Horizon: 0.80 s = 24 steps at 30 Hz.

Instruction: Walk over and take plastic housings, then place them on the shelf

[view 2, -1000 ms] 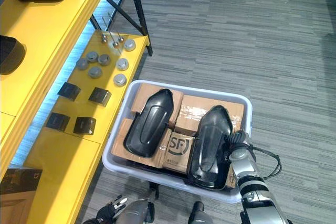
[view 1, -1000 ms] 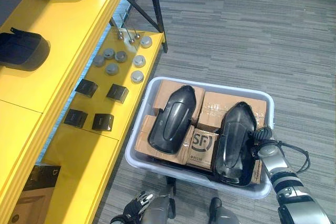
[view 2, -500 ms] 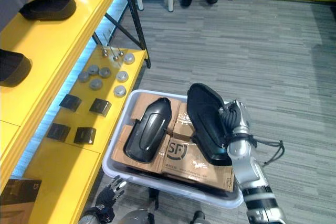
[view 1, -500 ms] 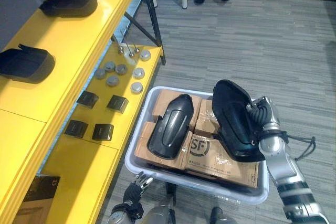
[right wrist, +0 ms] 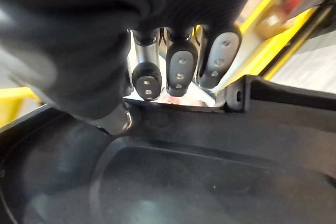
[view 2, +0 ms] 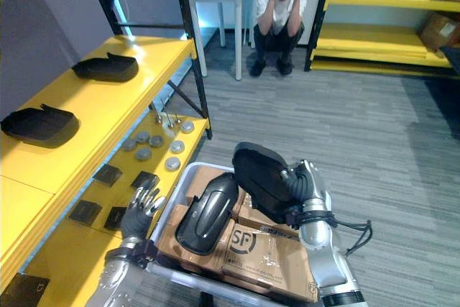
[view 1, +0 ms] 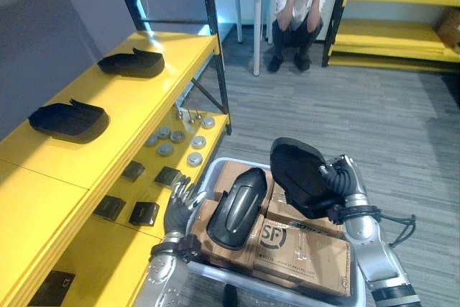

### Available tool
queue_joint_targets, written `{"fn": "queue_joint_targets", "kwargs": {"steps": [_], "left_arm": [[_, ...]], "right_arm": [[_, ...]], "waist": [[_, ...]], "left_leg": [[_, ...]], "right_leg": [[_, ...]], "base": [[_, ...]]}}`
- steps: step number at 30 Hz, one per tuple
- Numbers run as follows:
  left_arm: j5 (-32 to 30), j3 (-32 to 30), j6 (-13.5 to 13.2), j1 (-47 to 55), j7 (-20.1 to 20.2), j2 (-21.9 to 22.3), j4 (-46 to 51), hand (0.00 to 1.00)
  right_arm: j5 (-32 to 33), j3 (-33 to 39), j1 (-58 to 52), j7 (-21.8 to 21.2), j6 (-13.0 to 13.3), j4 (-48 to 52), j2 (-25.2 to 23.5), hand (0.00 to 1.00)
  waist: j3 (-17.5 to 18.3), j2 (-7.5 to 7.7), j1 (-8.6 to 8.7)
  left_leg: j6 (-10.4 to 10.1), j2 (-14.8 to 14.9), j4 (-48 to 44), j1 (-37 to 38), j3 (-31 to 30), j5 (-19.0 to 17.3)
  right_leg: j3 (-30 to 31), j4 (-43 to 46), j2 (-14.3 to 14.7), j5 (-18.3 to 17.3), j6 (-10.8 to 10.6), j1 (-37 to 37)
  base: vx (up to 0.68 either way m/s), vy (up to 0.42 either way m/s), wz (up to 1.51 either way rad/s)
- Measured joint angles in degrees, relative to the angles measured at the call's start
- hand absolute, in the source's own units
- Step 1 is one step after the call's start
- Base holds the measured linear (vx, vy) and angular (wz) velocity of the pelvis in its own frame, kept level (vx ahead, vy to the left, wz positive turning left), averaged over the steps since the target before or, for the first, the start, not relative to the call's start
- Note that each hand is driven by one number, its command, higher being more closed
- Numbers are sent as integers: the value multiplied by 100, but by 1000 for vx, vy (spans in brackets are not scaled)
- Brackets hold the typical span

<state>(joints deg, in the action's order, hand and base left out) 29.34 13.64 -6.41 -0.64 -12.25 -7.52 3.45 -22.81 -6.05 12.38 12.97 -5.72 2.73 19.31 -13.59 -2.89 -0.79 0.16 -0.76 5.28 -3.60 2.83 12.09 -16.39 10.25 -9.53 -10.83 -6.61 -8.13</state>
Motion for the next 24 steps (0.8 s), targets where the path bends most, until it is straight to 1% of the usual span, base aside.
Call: {"fn": "queue_joint_targets", "kwargs": {"steps": [1, 3, 4, 5, 6, 7, 8, 10, 11, 13, 17, 21, 23, 24], "left_arm": [[9, 206, -27, -203, -13, 69, -177, 0], [78, 395, -64, -377, -63, 125, -376, 0], [103, 492, -115, -469, -131, 207, -520, 0], [101, 574, -203, -522, -167, 245, -665, 0], [100, 663, -260, -573, -214, 278, -790, 0], [97, 767, -399, -648, -274, 302, -932, 0], [89, 805, -434, -683, -312, 321, -970, 0], [-43, 876, -658, -855, -516, 363, -1184, 0], [-60, 875, -693, -881, -567, 363, -1203, 0], [-288, 938, -807, -1064, -774, 356, -1378, 0], [-610, 1112, -814, -1339, -1049, 408, -1751, 0], [-719, 1245, -813, -1491, -1238, 457, -2231, 0], [-728, 1258, -814, -1496, -1260, 460, -2372, 0], [-733, 1260, -815, -1510, -1260, 464, -2523, 0]], "right_arm": [[22, -159, 68, 41, 3, -17, -8, 100], [54, -249, 170, 55, 3, -21, -46, 100], [93, -304, 273, 93, 3, -42, -93, 100], [152, -363, 373, 138, 3, -138, -125, 100], [225, -401, 452, 154, 2, -206, -145, 100], [309, -428, 530, 172, 3, -229, -186, 100], [336, -432, 563, 176, 3, -230, -203, 100], [476, -497, 615, 232, 2, -231, -214, 100], [523, -543, 616, 240, 2, -233, -214, 100], [678, -641, 615, 247, 2, -238, -225, 100], [809, -646, 698, 247, 2, -239, -234, 100], [926, -659, 839, 241, 2, -240, -264, 100], [942, -669, 839, 209, 2, -244, -359, 100], [1013, -792, 843, 192, 2, -246, -400, 100]], "waist": [[54, 1, 8], [110, -1, 12], [152, -1, 57], [206, 2, 86], [268, 1, 72], [319, 6, 55], [333, 9, 59], [407, 23, 58], [432, 36, 55], [469, 94, 8], [526, 133, 18], [577, 175, 16], [629, 206, 18], [674, 236, 19]], "left_leg": [[28, 33, 1, -2, 13, -10], [27, 71, 3, -5, 52, -8], [30, 89, 2, -2, 70, -5], [30, 108, 2, 0, 119, -5], [30, 135, 2, 0, 189, -5], [30, 166, 1, 1, 236, -4], [31, 176, 1, 3, 246, -2], [42, 216, 1, 8, 340, 16], [36, 224, 1, 11, 351, 23], [37, 259, 1, 79, 439, 45], [55, 289, 1, 93, 493, 66], [41, 344, 2, 135, 568, 56], [30, 370, 2, 138, 598, 48], [3, 393, 2, 152, 623, 29]], "right_leg": [[13, -63, 34, 78, 4, -9], [42, -182, 72, 161, 24, -26], [53, -236, 88, 209, 21, -42], [69, -333, 95, 265, 42, -41], [131, -426, 123, 318, 54, -49], [175, -528, 151, 390, 60, -67], [181, -576, 163, 421, 66, -91], [224, -668, 194, 480, 83, -108], [248, -677, 202, 495, 88, -109], [328, -697, 219, 512, 101, -186], [380, -700, 238, 521, 116, -178], [499, -718, 279, 551, 157, -175], [514, -741, 301, 567, 168, -172], [548, -762, 320, 581, 181, -178]], "base": [[-88, 13, -7], [-97, 18, -13], [-129, 28, -13], [-121, 28, -14], [-100, 24, -23], [-58, 10, -22], [-35, 2, -17], [-18, 3, -11], [15, -3, -19], [42, -14, -18], [15, -10, -7], [-14, -9, -13], [-18, -11, -10], [-21, -16, -14]]}}
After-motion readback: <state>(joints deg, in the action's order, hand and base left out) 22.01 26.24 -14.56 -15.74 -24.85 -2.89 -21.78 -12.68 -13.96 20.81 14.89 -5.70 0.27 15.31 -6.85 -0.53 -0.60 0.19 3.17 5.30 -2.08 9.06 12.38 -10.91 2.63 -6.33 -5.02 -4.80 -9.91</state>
